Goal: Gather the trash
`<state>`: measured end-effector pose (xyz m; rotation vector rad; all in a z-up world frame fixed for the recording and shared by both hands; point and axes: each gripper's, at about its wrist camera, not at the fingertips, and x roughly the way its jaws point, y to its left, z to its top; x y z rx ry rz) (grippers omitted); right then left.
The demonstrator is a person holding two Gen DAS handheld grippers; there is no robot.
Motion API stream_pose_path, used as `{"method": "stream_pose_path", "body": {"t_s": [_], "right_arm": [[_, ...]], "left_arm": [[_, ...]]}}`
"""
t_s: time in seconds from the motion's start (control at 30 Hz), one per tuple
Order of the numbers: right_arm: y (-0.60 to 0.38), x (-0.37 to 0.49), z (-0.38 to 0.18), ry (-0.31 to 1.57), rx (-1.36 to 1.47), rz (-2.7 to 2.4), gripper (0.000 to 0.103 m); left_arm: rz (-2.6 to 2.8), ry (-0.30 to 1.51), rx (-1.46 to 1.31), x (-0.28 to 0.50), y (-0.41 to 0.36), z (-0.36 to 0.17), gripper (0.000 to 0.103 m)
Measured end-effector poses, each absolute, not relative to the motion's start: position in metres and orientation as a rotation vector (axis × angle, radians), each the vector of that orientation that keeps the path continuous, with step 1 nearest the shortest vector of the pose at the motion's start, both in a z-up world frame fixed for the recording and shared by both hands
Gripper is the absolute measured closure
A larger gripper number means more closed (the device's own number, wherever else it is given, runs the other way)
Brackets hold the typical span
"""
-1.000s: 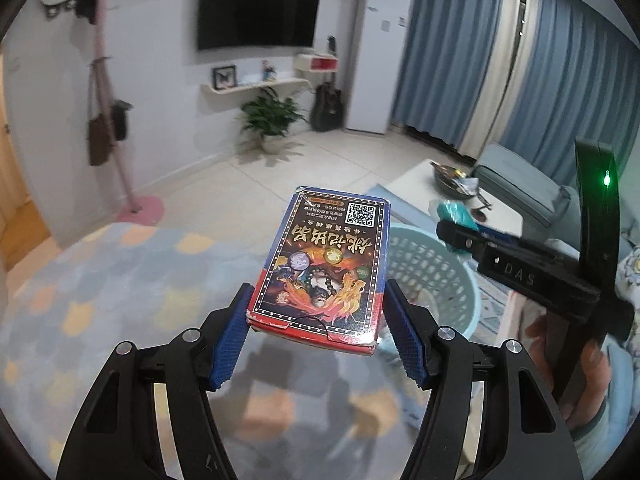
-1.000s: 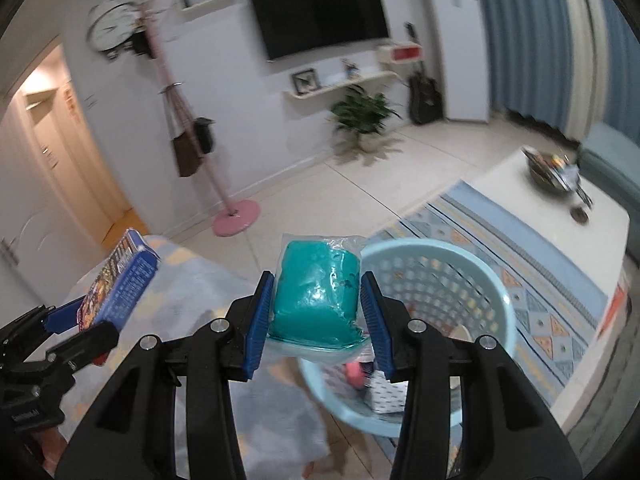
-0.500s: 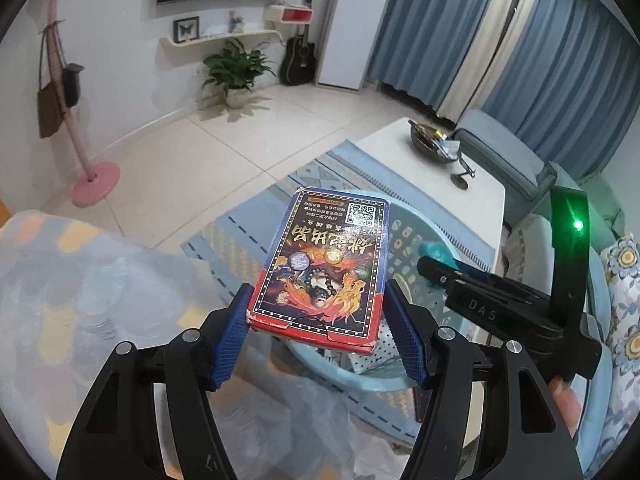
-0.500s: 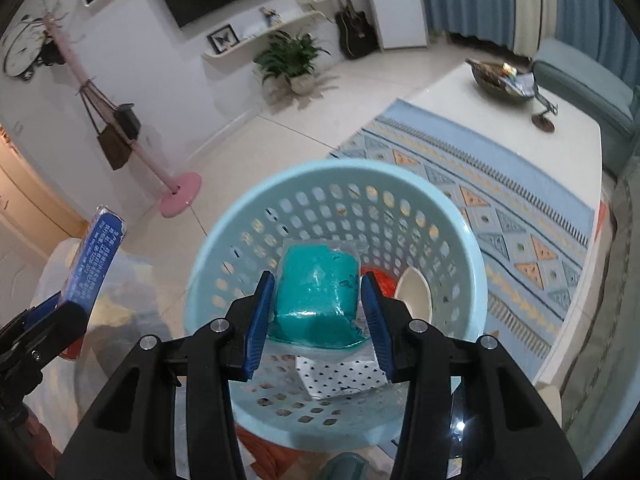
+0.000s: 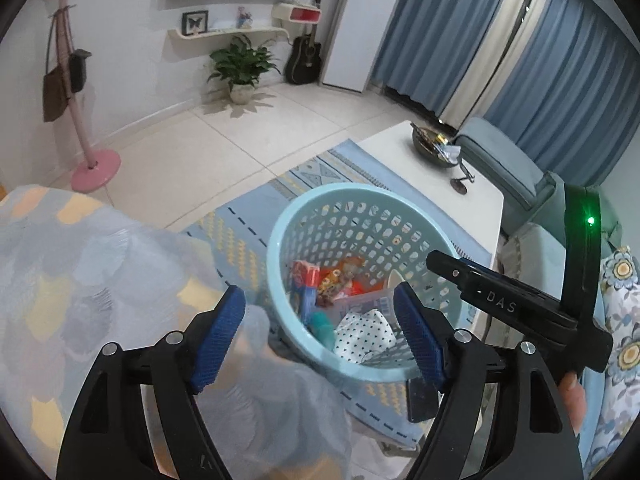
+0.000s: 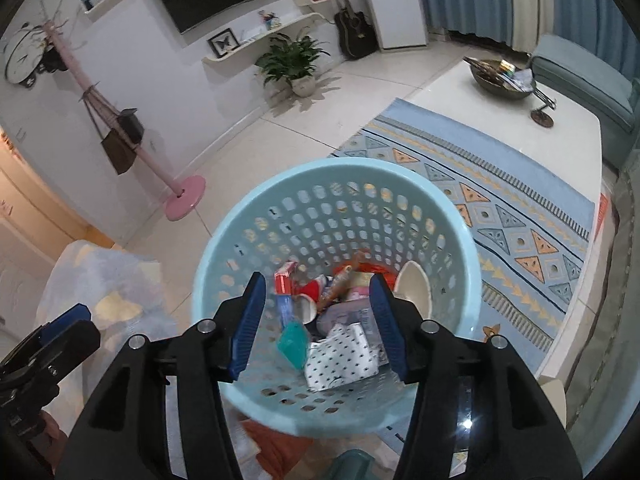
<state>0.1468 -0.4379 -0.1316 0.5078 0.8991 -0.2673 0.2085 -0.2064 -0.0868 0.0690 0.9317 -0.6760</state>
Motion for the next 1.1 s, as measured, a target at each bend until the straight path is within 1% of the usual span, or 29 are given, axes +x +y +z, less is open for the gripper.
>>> {"method": "stream_pose_path", "body": {"t_s": [0.13, 0.17, 0.27, 0.33, 0.43, 0.53, 0.63, 1.0, 1.07, 1.1], "right_arm": [[-0.413, 0.14, -0.108, 0.865, 0.451, -0.231, 0.052], [-0.406, 0.138, -0.102, 0.852, 0.434, -0.224, 0.048], [-0.383, 0.126, -0.08, 0.792, 0.365, -0.221, 0.043], [-0.369, 0.117, -0.067, 0.752, 0.326, -0.225, 0.042], [-0.348, 0.1, -0.05, 0.679, 0.286, -0.231, 0.042], [-0.33, 0.085, -0.042, 0.62, 0.238, -0.25, 0.04], [-0.312, 0.07, -0.035, 0.558, 0.194, -0.261, 0.039], [-0.262, 0.042, -0.026, 0.447, 0.077, -0.253, 0.039], [-0.255, 0.041, -0.026, 0.439, 0.063, -0.258, 0.032], [-0.252, 0.041, -0.027, 0.437, 0.053, -0.26, 0.032]], "left_arm": [[-0.645, 0.861, 0.068, 0.192, -0.189, -0.071, 0.028], [-0.63, 0.829, 0.07, 0.185, -0.183, -0.066, 0.028], [-0.576, 0.739, 0.077, 0.165, -0.162, -0.051, 0.023], [-0.536, 0.689, 0.085, 0.154, -0.151, -0.044, 0.018], [-0.46, 0.625, 0.091, 0.137, -0.13, -0.038, 0.018], [-0.359, 0.553, 0.083, 0.119, -0.108, -0.035, 0.017], [-0.258, 0.485, 0.087, 0.101, -0.091, -0.033, 0.015], [-0.064, 0.424, 0.036, 0.069, -0.041, -0.038, 0.01], [-0.043, 0.418, 0.016, 0.069, -0.035, -0.043, 0.009], [-0.035, 0.415, 0.012, 0.066, -0.031, -0.045, 0.009]]}}
